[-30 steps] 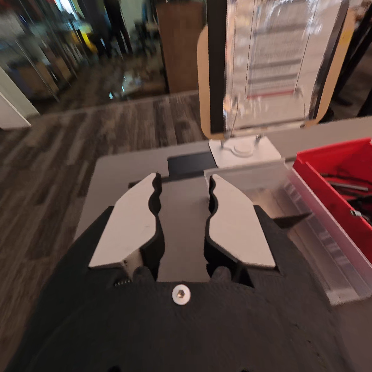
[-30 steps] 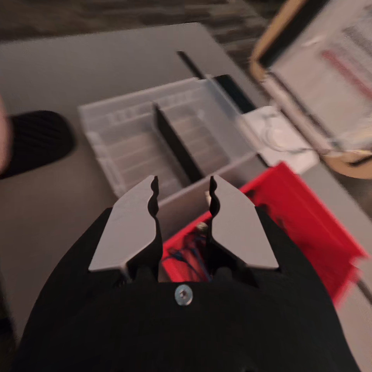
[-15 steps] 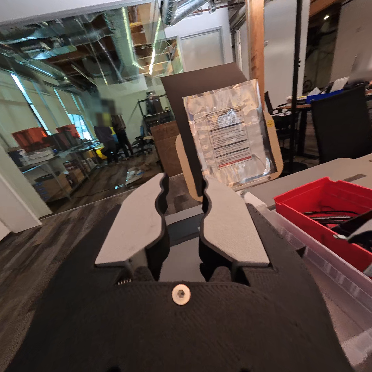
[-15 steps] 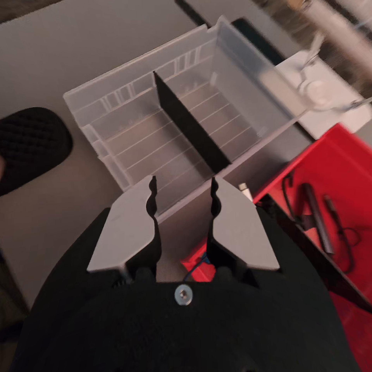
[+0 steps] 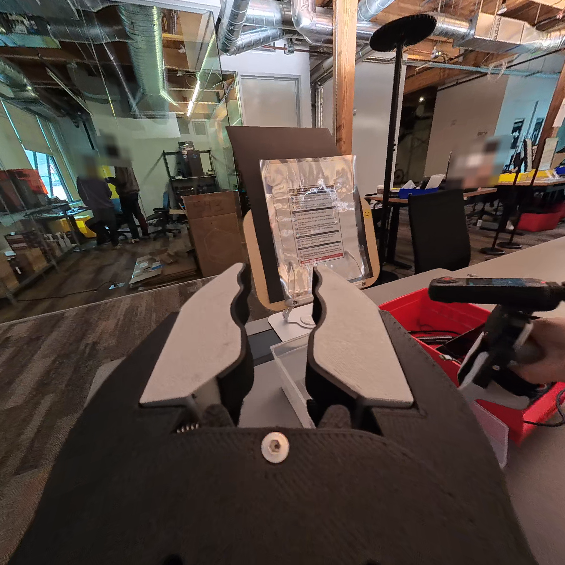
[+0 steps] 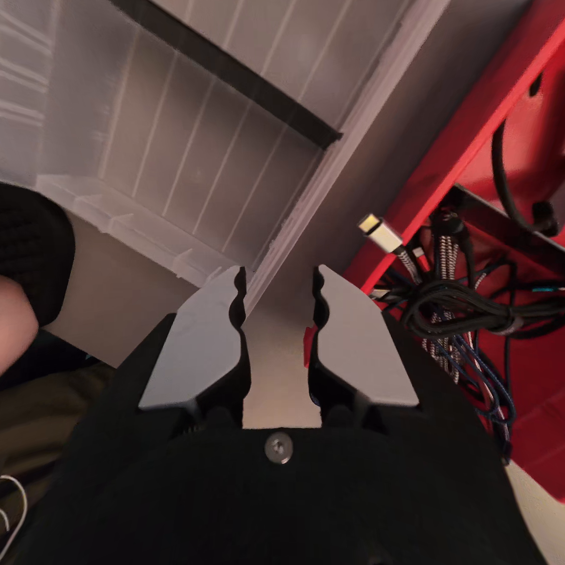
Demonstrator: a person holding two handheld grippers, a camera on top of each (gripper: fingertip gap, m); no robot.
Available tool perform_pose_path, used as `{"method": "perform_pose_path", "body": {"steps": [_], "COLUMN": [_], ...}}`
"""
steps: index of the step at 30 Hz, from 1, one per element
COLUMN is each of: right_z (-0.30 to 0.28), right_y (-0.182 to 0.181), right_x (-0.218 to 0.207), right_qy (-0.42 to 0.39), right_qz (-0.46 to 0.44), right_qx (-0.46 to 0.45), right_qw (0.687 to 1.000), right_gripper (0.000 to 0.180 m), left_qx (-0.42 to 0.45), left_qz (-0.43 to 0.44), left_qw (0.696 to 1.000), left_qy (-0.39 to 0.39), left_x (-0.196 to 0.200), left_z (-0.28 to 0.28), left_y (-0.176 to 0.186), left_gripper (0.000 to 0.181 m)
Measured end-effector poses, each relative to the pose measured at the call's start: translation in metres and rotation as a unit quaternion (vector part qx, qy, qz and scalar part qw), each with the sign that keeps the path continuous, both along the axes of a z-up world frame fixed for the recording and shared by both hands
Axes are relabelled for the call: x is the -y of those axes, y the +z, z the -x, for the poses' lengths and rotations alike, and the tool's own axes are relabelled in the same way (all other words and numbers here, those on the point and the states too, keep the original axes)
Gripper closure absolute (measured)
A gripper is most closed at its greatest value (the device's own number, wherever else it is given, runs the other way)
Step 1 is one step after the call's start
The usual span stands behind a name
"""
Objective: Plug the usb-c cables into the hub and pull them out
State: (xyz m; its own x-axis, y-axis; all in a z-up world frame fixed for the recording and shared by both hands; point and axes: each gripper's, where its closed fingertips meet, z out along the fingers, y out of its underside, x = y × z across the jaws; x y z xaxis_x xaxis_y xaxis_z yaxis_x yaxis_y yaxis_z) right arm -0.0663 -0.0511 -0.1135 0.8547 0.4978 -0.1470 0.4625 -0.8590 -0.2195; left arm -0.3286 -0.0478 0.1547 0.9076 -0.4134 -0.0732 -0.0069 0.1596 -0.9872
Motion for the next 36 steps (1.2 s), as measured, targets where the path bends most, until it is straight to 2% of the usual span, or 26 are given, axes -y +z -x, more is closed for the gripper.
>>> {"method": "perform_pose_path", "body": {"steps": [6,10,12,20,27,31,33,36], "right_z": [0.008,0.010,0.011,0.021,0.021,0.025,0.021,0.019], "right_y": [-0.014,-0.028,-0.034,-0.049,-0.061,-0.073,-0.076,-0.077], "right_x": [-0.006,-0.014,-0.017,-0.024,-0.025,-0.008,-0.008,-0.008], "right_qy": [-0.079,-0.077,-0.079,-0.132,-0.140,-0.136,-0.125,-0.100], "right_qz": [0.061,0.062,0.071,0.116,0.134,0.197,0.185,0.179], "right_qx": [-0.002,0.042,0.050,0.018,0.006,0.004,0.020,0.042], "right_qw": [0.995,0.994,0.993,0.984,0.981,0.971,0.975,0.978], "right_gripper": [0.141,0.142,0.149,0.151,0.156,0.157,0.170,0.173], "left_qx": [-0.002,0.021,0.018,0.002,0.001,-0.002,-0.002,-0.002], "left_qz": [0.025,0.022,0.031,0.039,0.057,0.064,0.064,0.065], "left_qw": [0.997,0.998,0.998,0.999,0.998,0.998,0.998,0.998], "left_qy": [0.067,0.049,0.048,0.037,0.031,0.027,0.028,0.026], "left_x": [-0.004,0.000,-0.001,-0.002,-0.005,-0.006,-0.006,-0.007], "left_z": [0.041,0.046,0.046,0.038,0.038,0.036,0.036,0.034], "left_y": [-0.011,-0.009,-0.012,-0.014,-0.021,-0.023,-0.023,-0.023], "left_gripper": [0.140,0.141,0.142,0.143,0.143,0.143,0.143,0.144]}}
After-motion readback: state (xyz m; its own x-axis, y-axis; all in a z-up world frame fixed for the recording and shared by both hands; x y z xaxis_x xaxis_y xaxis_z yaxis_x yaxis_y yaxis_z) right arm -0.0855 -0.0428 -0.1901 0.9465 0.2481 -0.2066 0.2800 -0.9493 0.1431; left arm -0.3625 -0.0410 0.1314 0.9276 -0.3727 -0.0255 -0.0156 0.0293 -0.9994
